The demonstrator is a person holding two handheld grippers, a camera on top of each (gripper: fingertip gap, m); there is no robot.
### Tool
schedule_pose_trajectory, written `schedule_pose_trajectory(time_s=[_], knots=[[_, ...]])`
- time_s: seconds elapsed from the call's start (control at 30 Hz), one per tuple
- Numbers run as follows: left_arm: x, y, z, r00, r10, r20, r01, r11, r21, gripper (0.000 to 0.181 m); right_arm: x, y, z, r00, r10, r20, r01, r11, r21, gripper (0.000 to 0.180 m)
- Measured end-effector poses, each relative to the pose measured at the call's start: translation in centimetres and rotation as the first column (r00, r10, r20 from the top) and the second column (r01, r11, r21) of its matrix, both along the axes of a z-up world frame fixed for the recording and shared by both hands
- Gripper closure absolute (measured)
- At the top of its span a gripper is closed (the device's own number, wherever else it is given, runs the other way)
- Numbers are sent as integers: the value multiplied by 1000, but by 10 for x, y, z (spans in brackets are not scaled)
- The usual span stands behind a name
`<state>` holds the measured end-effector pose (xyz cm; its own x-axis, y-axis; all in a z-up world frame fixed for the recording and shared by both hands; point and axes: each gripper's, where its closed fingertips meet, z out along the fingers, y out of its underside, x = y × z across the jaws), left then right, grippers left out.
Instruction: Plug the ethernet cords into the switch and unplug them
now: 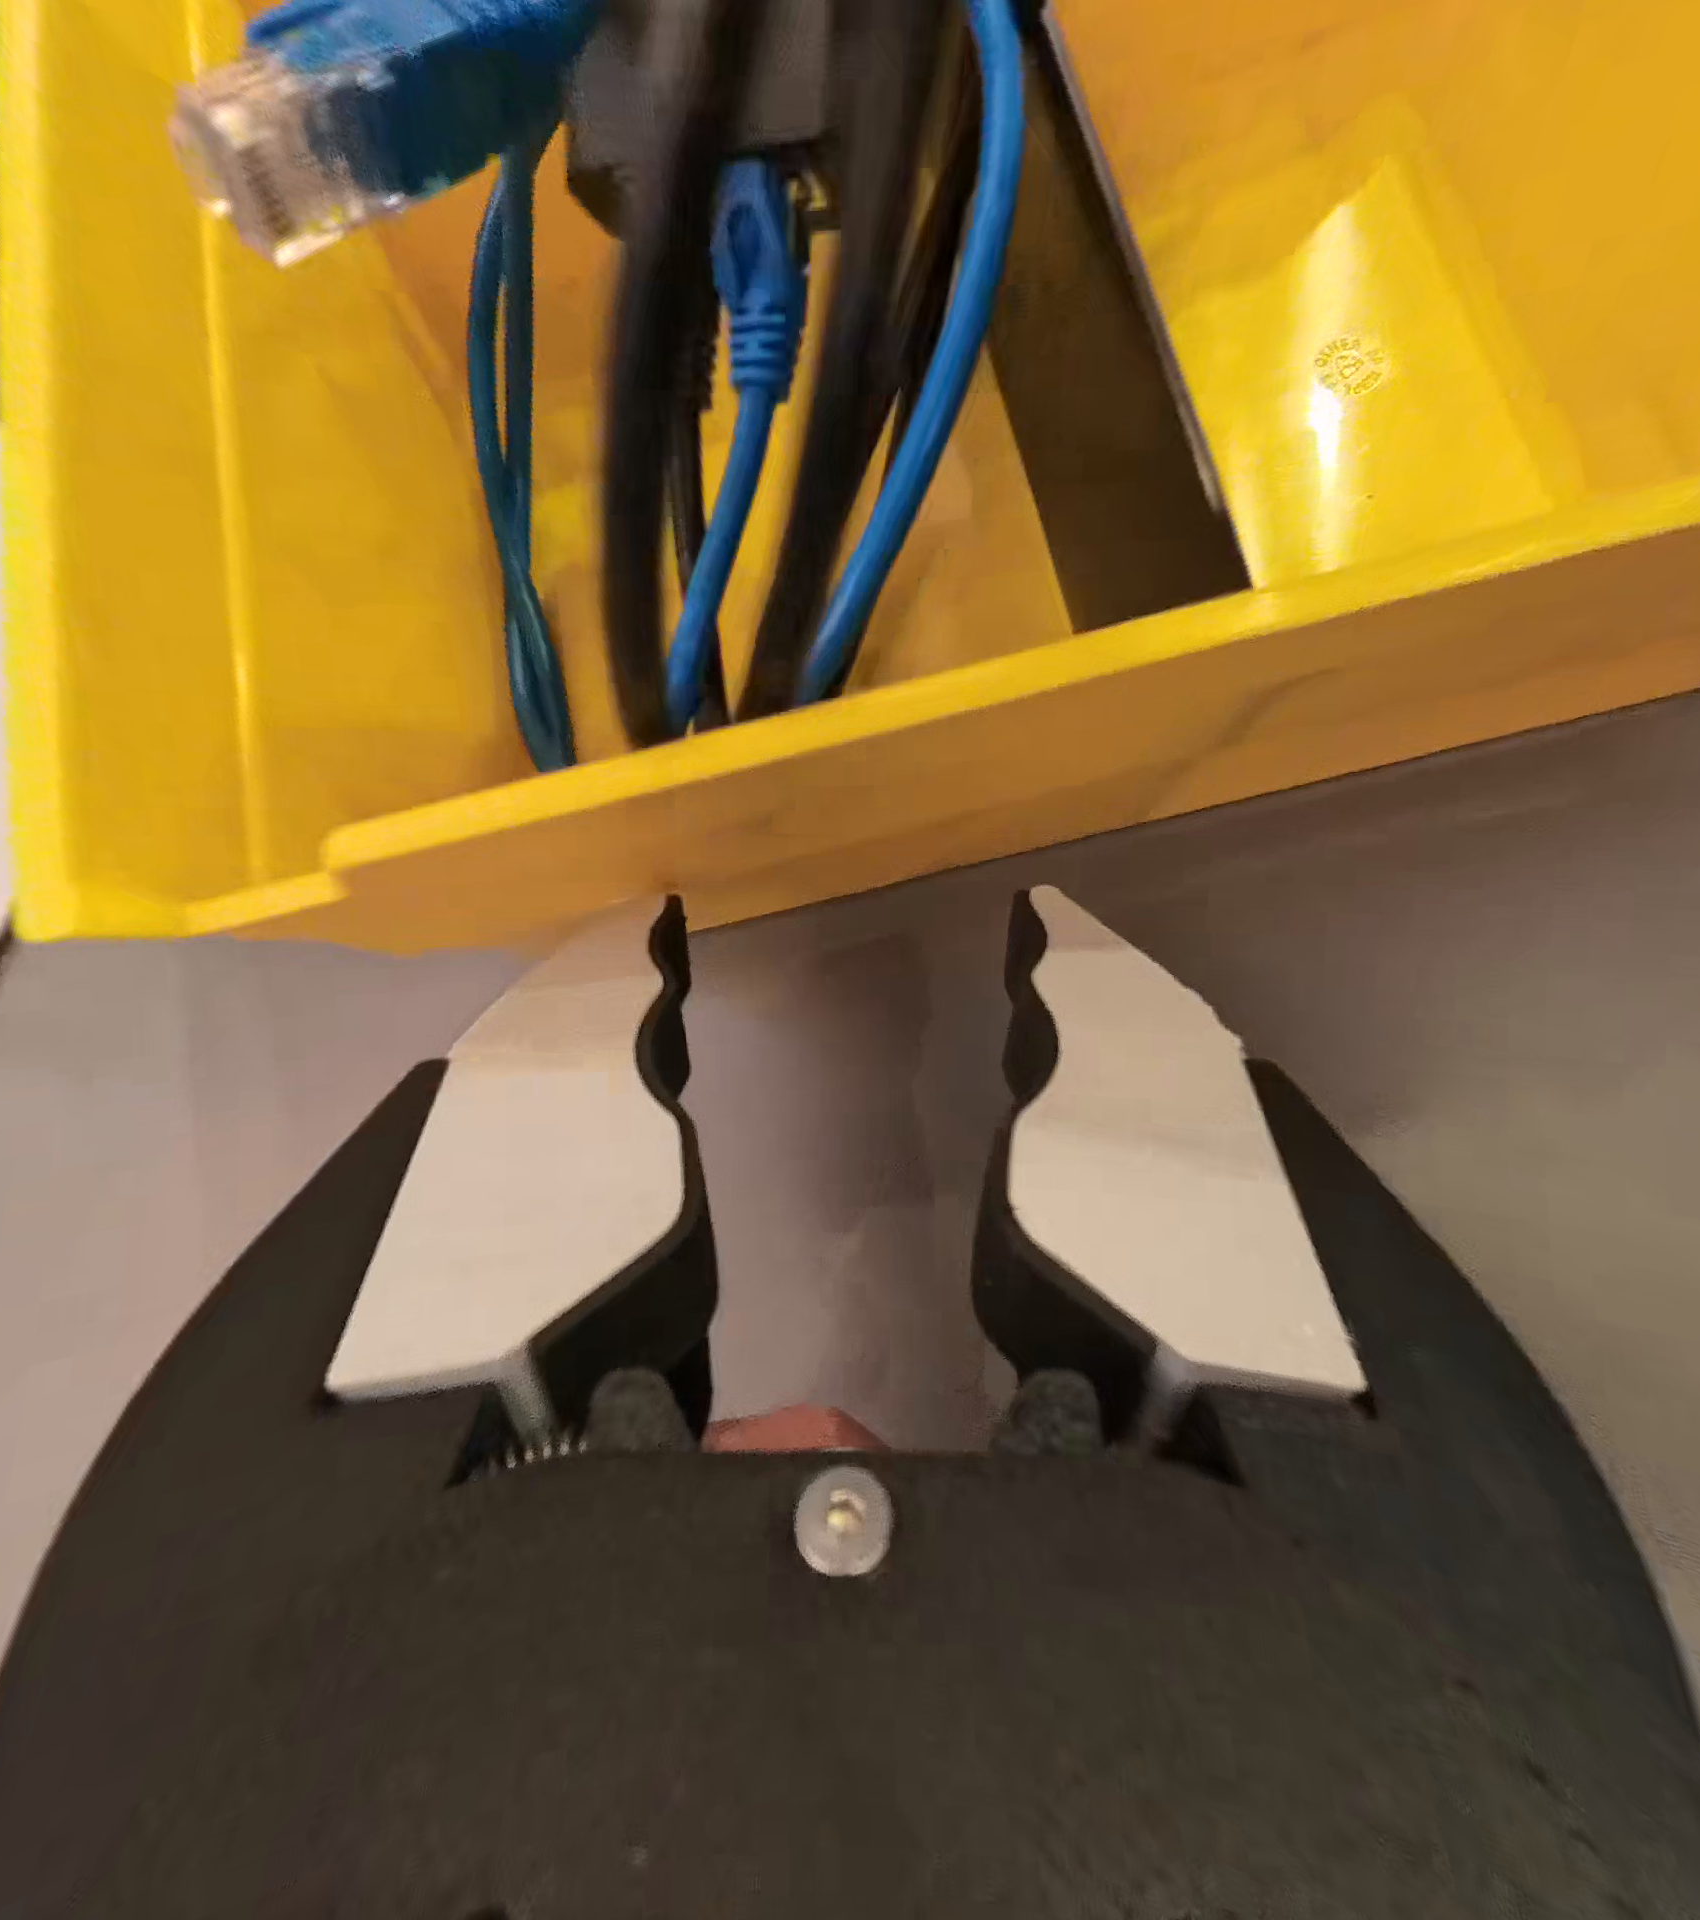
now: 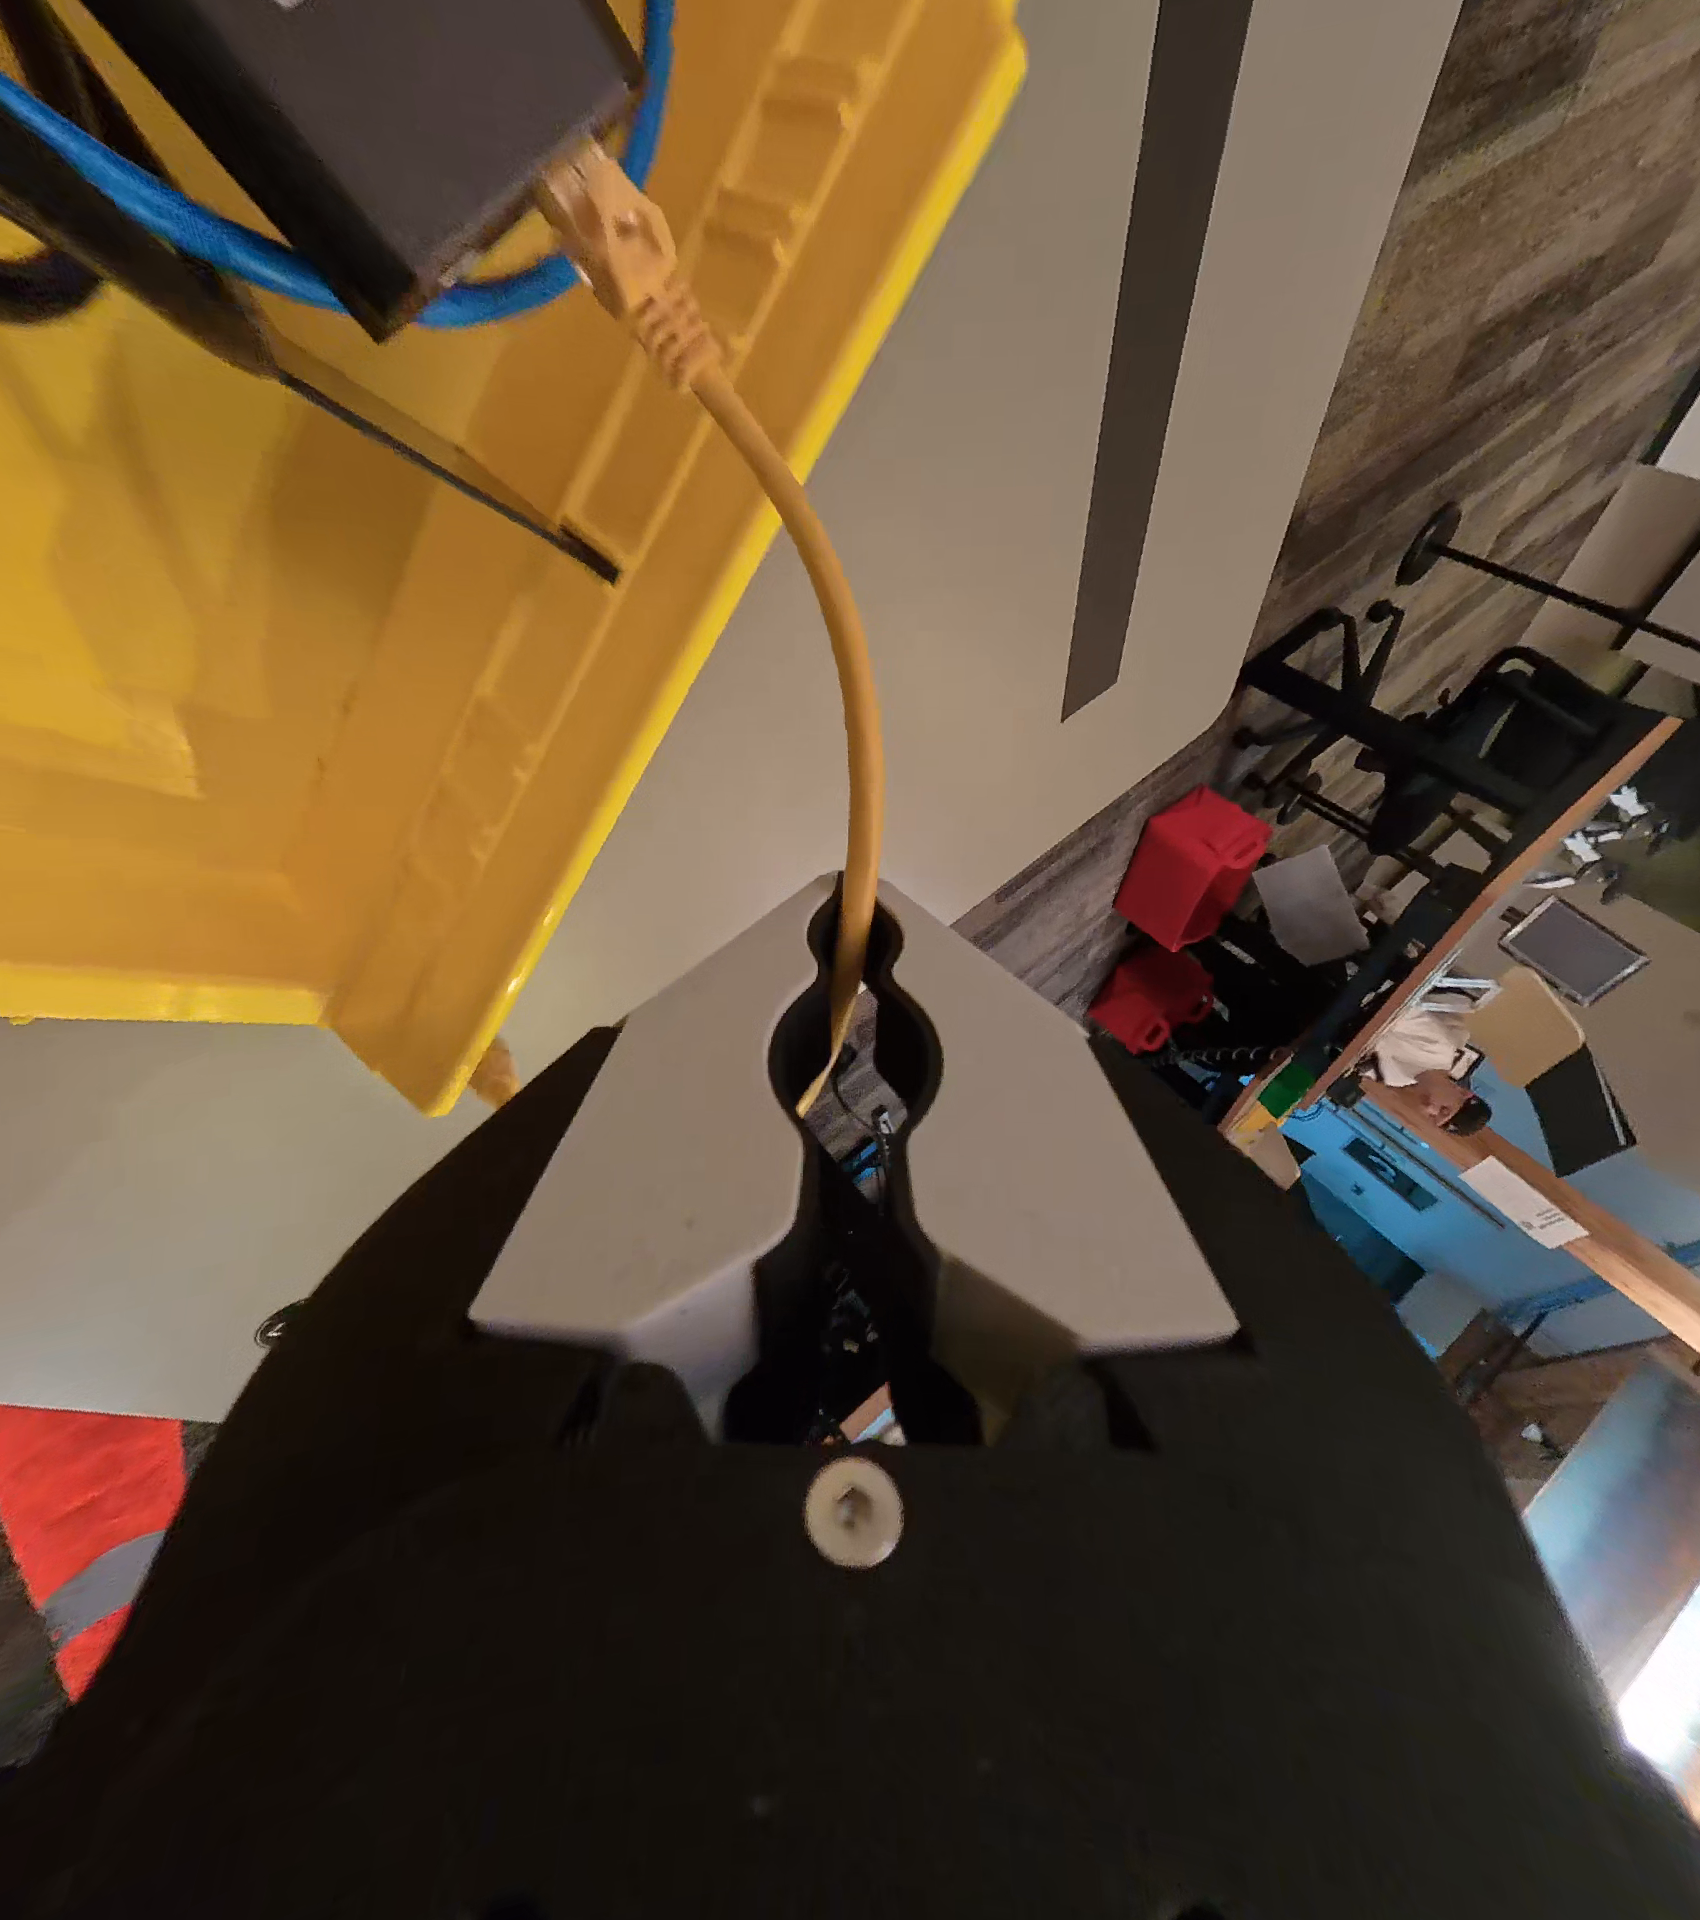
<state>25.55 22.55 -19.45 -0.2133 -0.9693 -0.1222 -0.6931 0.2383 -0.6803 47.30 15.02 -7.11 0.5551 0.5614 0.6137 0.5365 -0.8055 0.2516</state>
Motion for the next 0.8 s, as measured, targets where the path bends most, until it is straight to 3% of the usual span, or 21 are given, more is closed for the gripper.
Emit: schedule_pose_trajectory(time_s=[0.17,0.3,0.43,0.53,0.63,0.8], knots=[[34,0,0,996,-88,26,87,996,22,123,-22,27,-6,991,131,-18,-132,989,-60,180],[59,0,-2,986,-164,24,161,981,109,131,-27,58,-44,977,184,-107,-198,971,-133,180],[75,6,-1,989,-146,28,143,988,65,132,9,63,-87,971,54,-232,-102,975,-200,180],[80,9,-1,990,-132,38,131,990,44,127,7,63,-100,966,40,-256,-106,963,-248,180],[84,11,-3,989,-142,33,139,988,65,119,13,53,-117,950,-106,-293,9,950,-312,180],[66,12,-11,993,-117,-30,119,989,87,122,40,27,-142,938,-273,-214,178,908,-379,180]])
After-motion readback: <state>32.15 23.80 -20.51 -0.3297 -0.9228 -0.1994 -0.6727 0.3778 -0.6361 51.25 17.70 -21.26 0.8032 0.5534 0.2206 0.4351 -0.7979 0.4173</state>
